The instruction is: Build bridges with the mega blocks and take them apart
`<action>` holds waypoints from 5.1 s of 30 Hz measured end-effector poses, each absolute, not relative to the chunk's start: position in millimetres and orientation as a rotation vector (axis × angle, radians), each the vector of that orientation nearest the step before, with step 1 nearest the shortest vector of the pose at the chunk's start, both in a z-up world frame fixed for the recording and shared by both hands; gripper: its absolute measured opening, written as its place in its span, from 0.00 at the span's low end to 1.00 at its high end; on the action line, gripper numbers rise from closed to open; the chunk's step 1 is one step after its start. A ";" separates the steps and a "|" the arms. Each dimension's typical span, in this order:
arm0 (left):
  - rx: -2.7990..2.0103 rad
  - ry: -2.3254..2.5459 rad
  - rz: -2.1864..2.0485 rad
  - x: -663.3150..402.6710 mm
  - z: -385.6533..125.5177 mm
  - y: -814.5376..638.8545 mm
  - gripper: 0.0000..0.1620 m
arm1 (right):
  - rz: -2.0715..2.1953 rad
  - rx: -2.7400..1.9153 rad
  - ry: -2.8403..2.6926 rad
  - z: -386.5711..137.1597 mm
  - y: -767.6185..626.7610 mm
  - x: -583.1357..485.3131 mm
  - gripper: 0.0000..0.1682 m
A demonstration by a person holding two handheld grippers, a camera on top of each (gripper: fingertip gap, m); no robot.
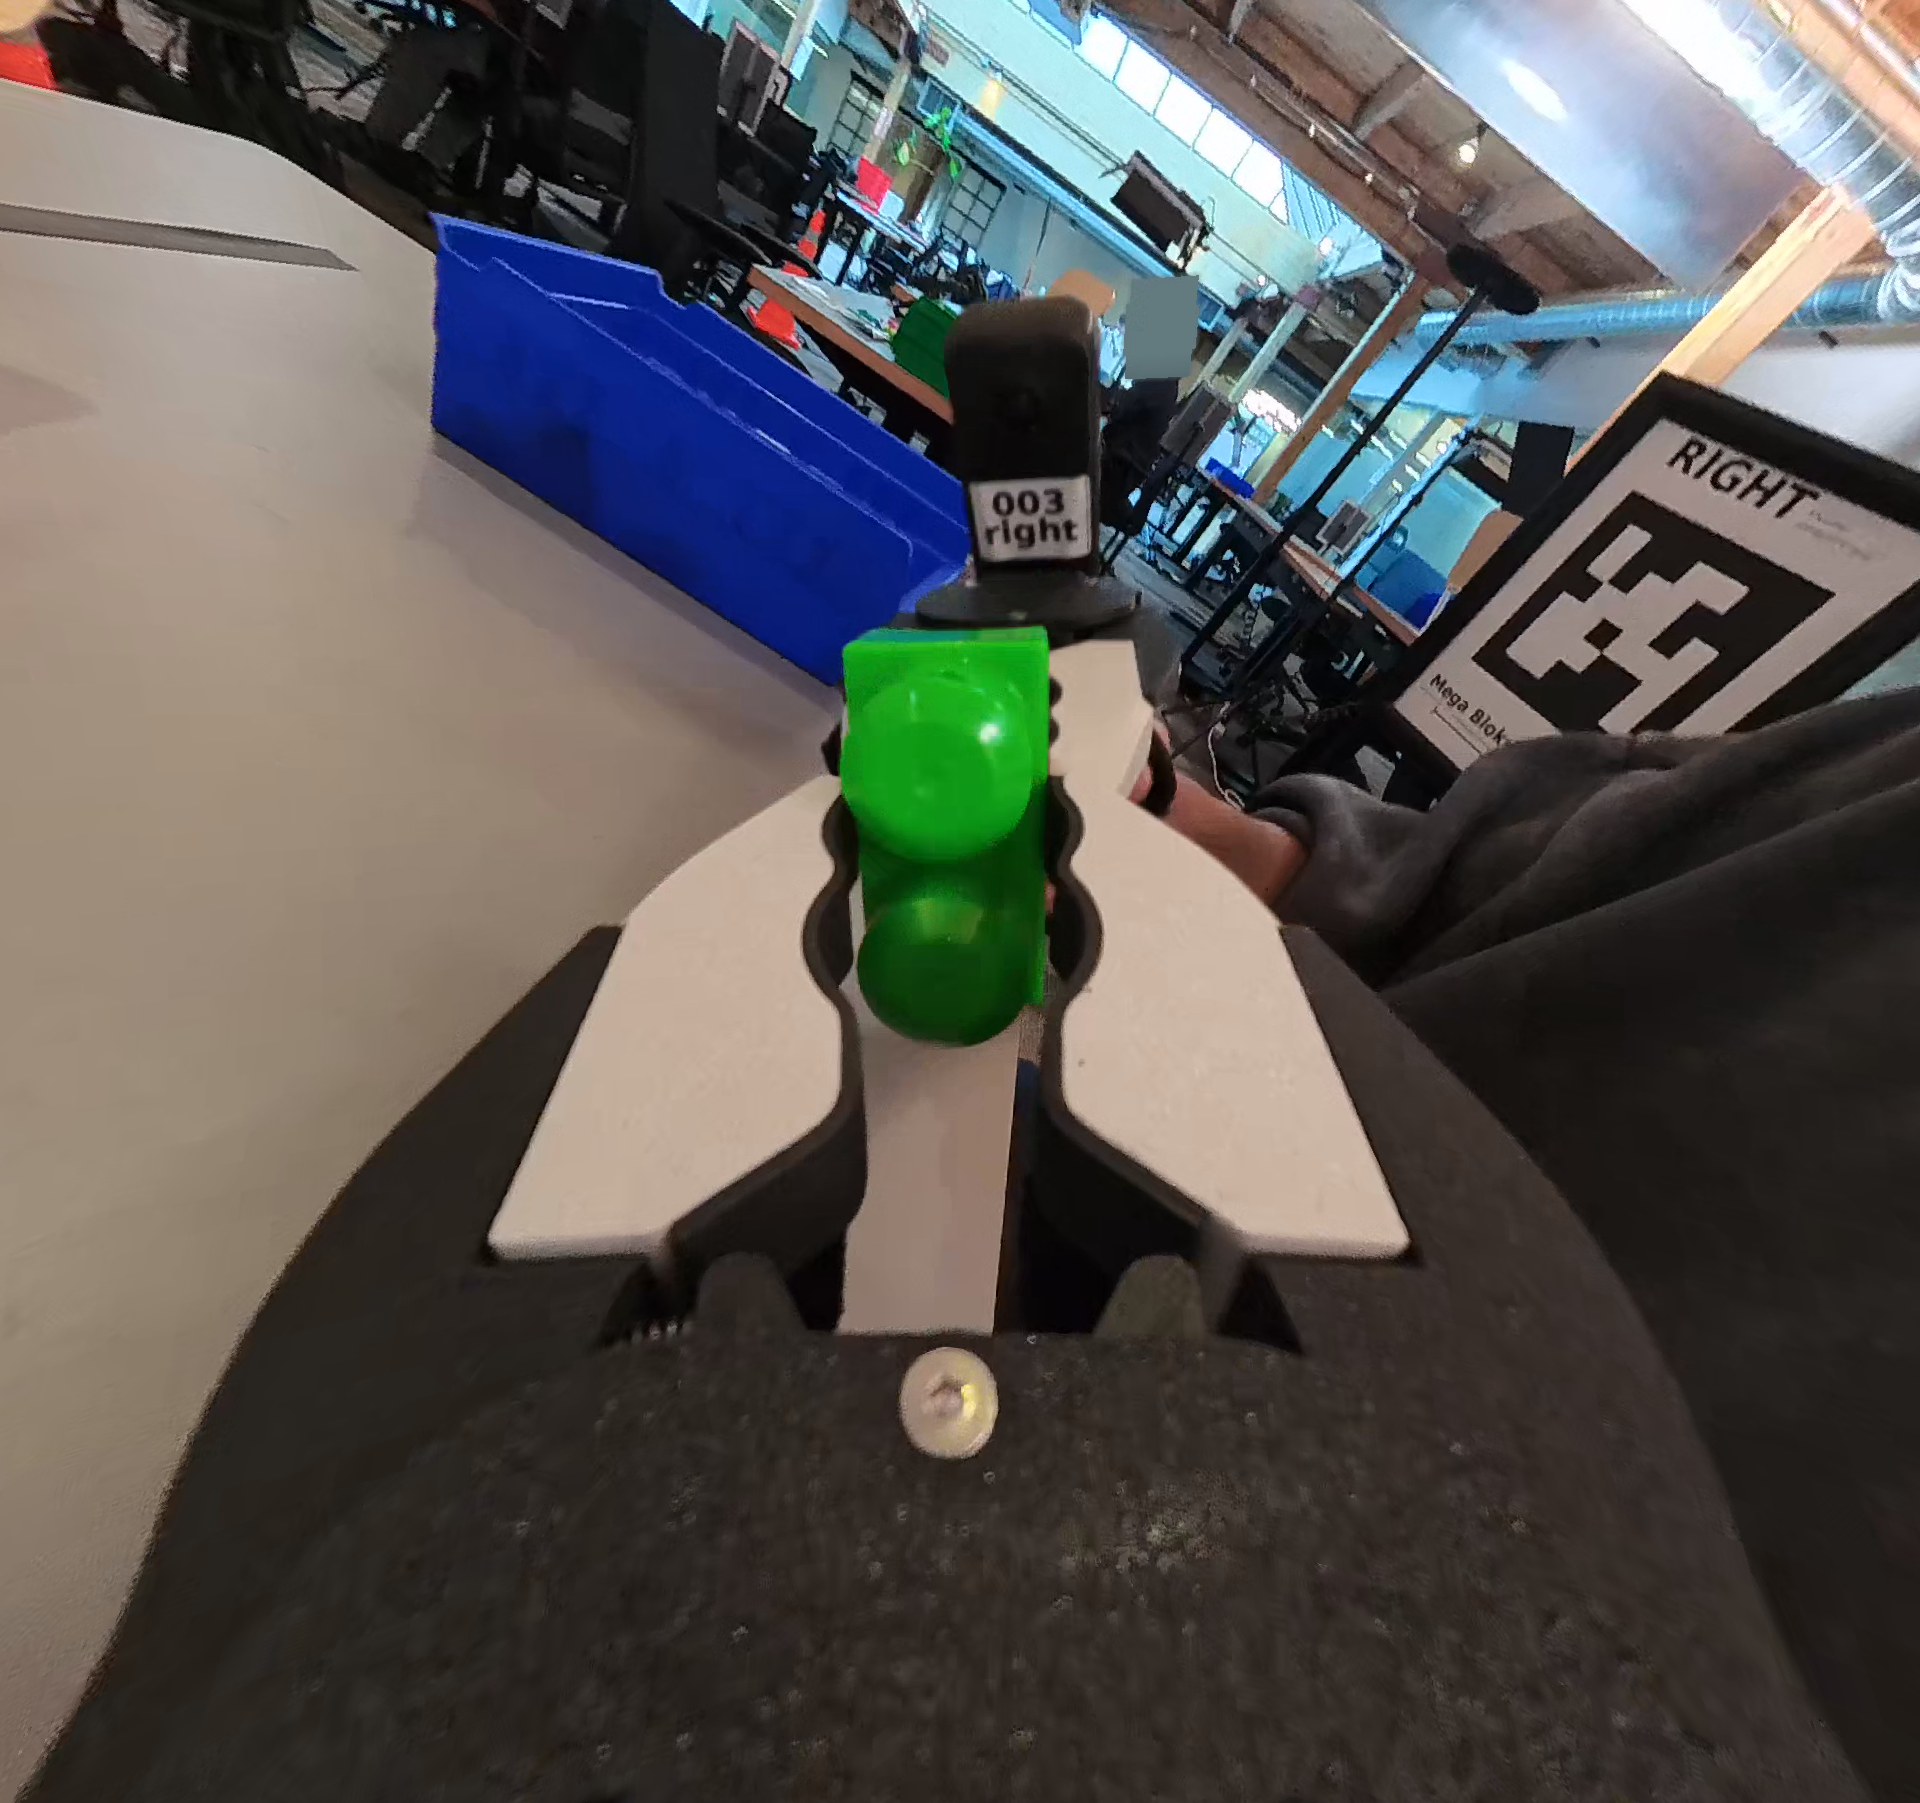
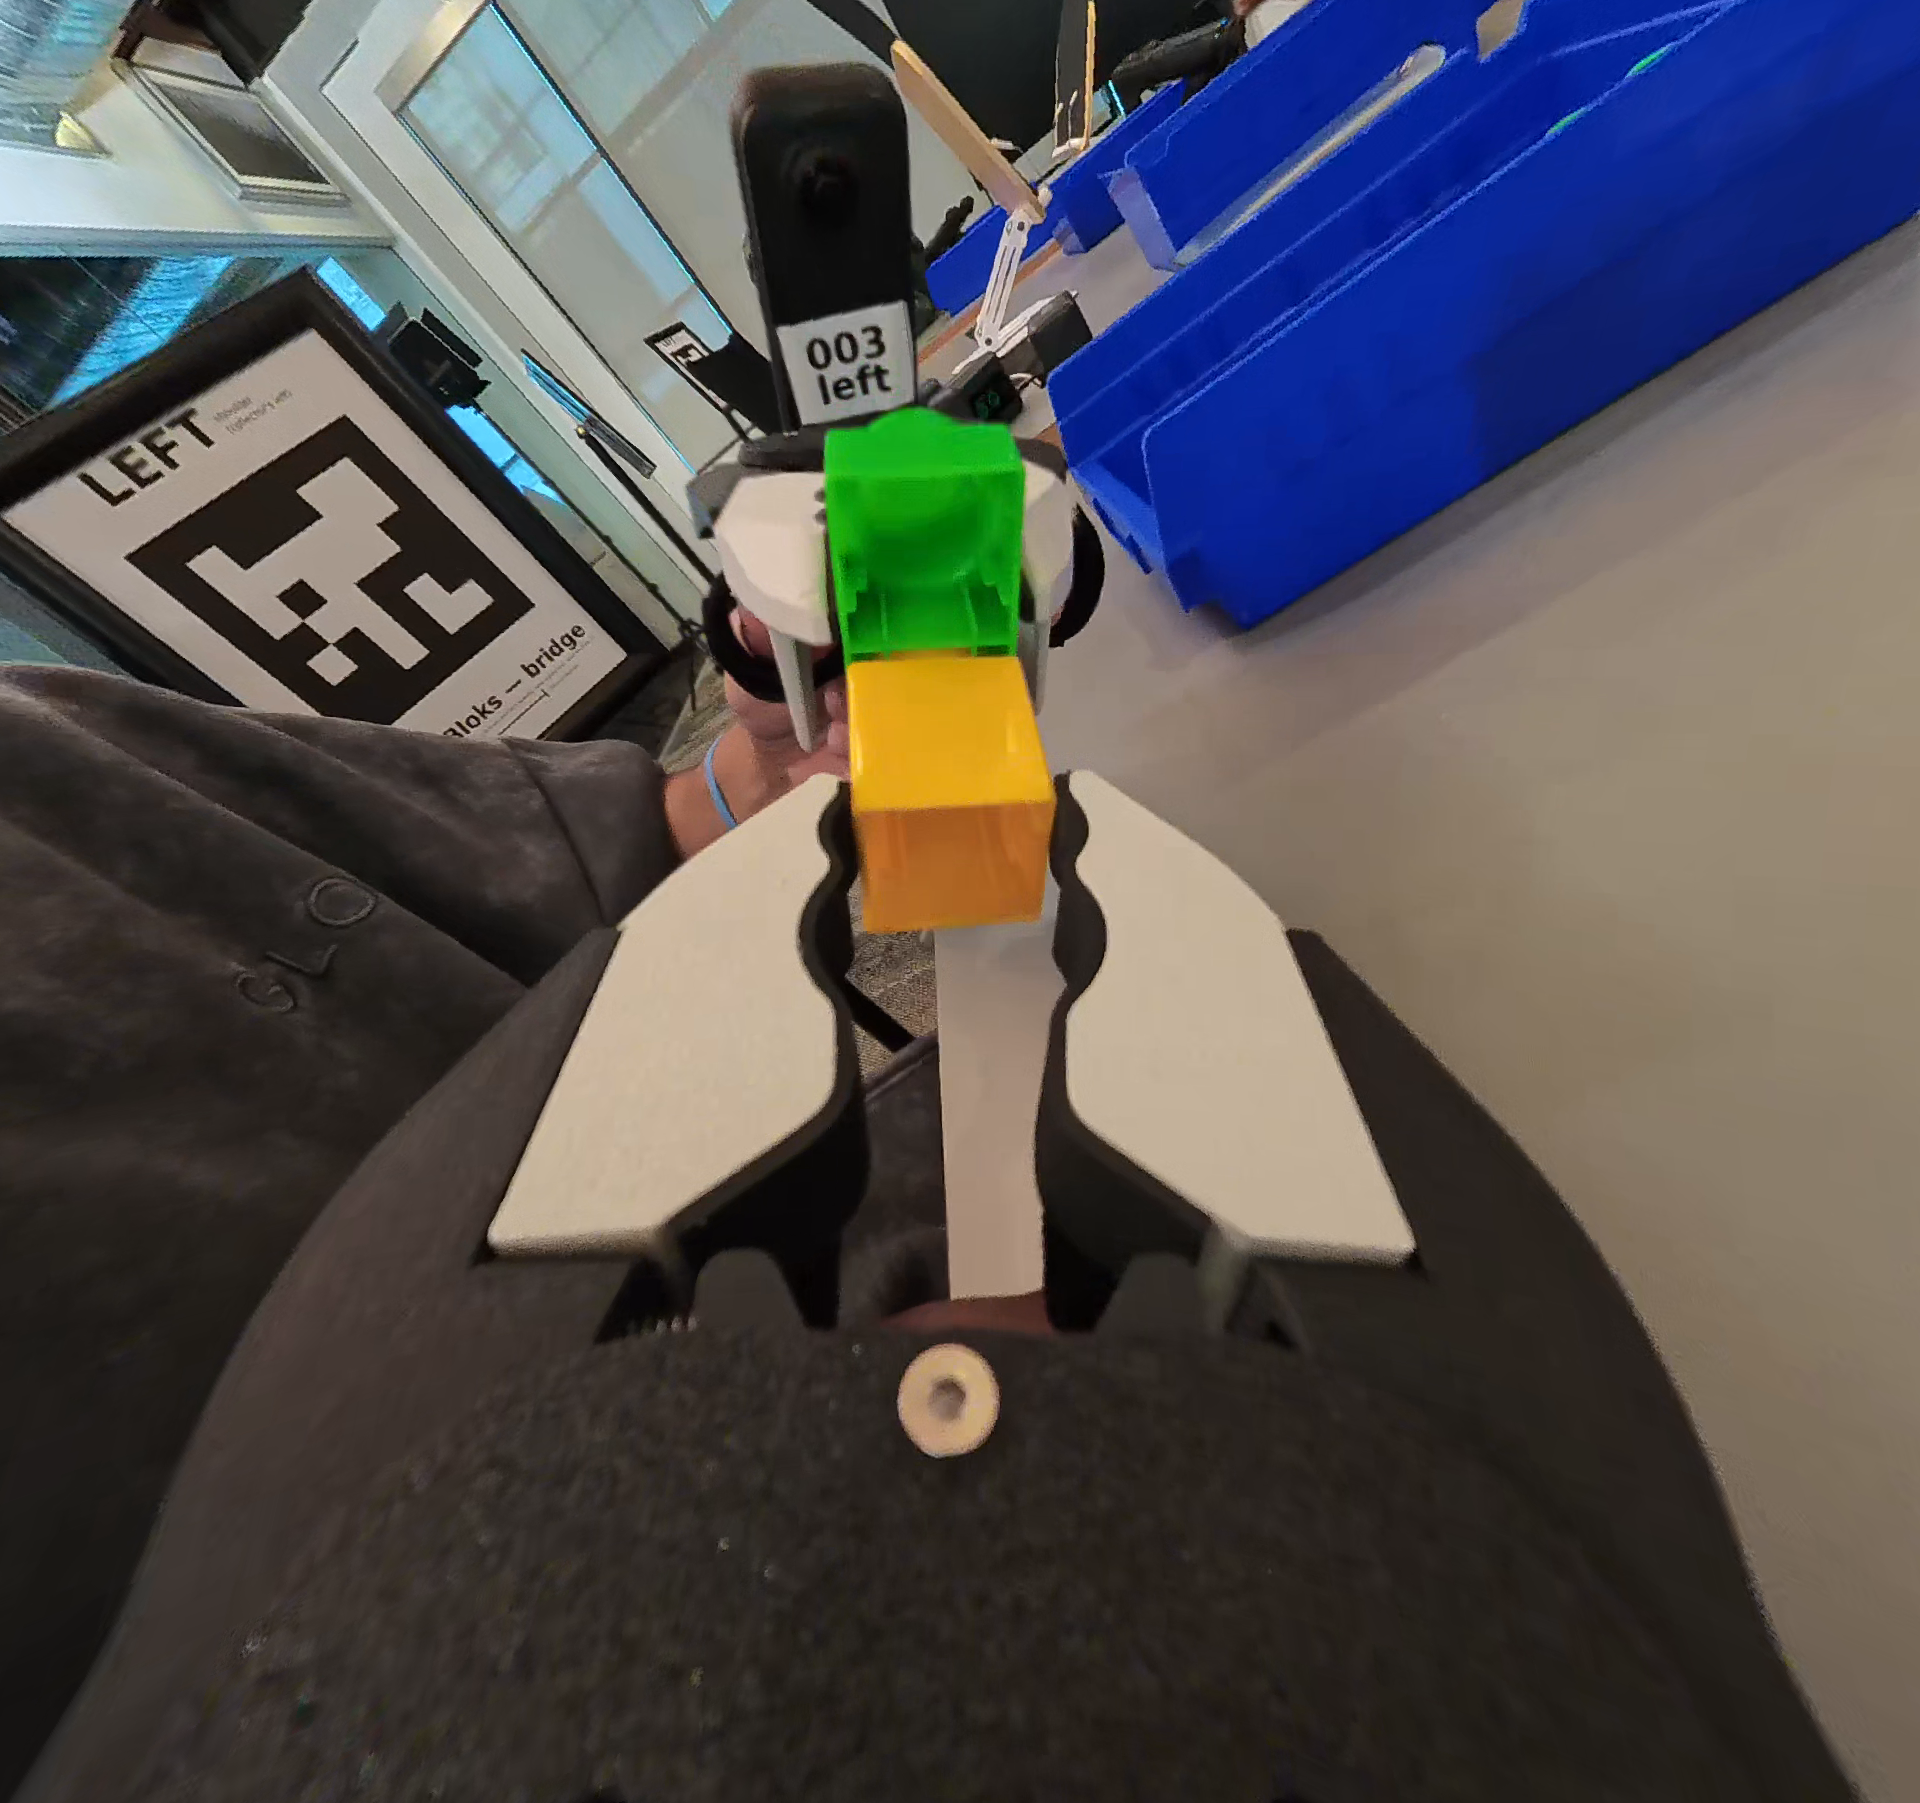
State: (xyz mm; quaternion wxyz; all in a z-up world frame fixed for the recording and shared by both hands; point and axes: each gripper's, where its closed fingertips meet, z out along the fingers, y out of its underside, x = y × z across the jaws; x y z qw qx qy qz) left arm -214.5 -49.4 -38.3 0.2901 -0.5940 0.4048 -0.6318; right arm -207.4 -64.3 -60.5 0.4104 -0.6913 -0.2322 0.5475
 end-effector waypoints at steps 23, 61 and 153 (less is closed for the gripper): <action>-1.544 1.280 -1.498 -208.6 -40.8 -68.7 0.21 | -0.098 -2.004 0.178 -11.9 -55.3 202.0 0.21; -1.619 1.275 -1.371 -213.4 -56.6 -50.1 0.21 | 0.592 -1.821 -0.335 -76.6 -87.2 -95.4 0.23; -1.771 0.998 -0.964 -275.2 -124.9 -104.4 0.25 | -0.262 -2.341 0.182 -48.4 -103.0 191.7 0.44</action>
